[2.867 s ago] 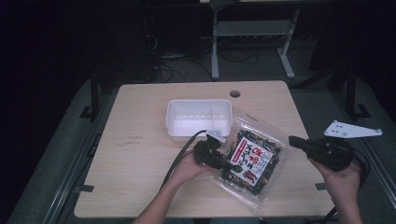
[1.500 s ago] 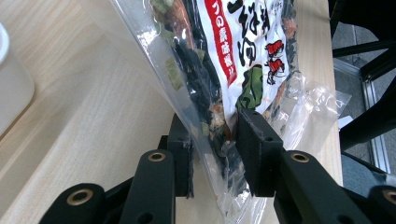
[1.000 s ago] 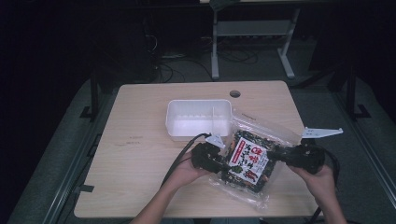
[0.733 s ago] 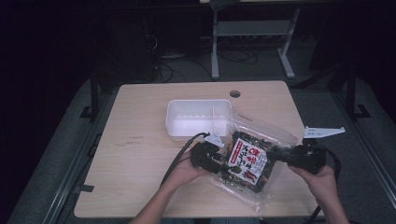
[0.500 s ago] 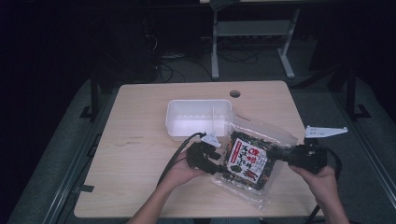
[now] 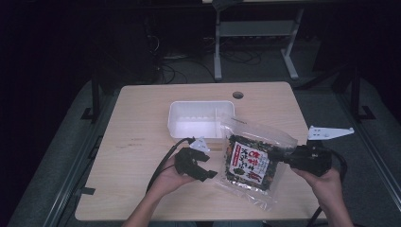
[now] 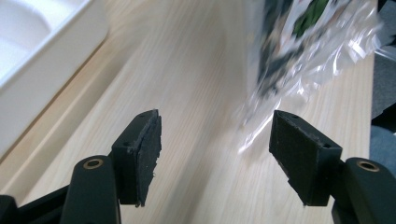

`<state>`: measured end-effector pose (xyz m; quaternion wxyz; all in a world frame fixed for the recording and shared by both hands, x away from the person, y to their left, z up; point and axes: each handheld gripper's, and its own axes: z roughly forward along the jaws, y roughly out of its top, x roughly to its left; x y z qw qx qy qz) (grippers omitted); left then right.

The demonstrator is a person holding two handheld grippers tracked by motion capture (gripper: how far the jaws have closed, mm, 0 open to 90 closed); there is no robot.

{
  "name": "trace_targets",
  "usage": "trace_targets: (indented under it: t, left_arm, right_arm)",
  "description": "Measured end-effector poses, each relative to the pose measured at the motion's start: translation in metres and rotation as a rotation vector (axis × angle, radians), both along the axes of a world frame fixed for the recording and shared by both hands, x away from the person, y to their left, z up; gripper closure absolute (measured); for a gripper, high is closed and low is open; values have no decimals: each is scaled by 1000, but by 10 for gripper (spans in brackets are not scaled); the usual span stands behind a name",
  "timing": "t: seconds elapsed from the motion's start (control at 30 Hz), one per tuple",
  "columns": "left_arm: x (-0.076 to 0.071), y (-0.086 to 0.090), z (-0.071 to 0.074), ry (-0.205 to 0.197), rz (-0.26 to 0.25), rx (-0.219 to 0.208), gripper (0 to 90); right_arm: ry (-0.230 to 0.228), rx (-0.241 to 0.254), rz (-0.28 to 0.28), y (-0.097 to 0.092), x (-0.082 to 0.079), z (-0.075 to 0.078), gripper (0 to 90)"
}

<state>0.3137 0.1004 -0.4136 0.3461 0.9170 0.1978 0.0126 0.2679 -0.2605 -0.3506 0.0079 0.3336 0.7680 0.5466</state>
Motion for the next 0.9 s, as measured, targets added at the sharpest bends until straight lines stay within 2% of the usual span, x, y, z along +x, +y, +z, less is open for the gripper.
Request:
trace_targets:
  t: [0.23, 0.53, 0.77, 0.9]
  left_arm:
    - [-5, 21, -8, 9, 27, 1, 335]
    - [-17, 41, -12, 3, 41, 3, 335]
    - [-18, 46, -18, 19, 48, -18, 335]
    - [-20, 42, -18, 21, 38, -16, 335]
  right_arm:
    - [-43, -16, 15, 8, -4, 16, 765]
    - [-60, -14, -3, 12, -3, 28, 770]
    - [-56, -46, -5, 16, -2, 32, 770]
    - [-59, -24, -14, 15, -1, 33, 771]
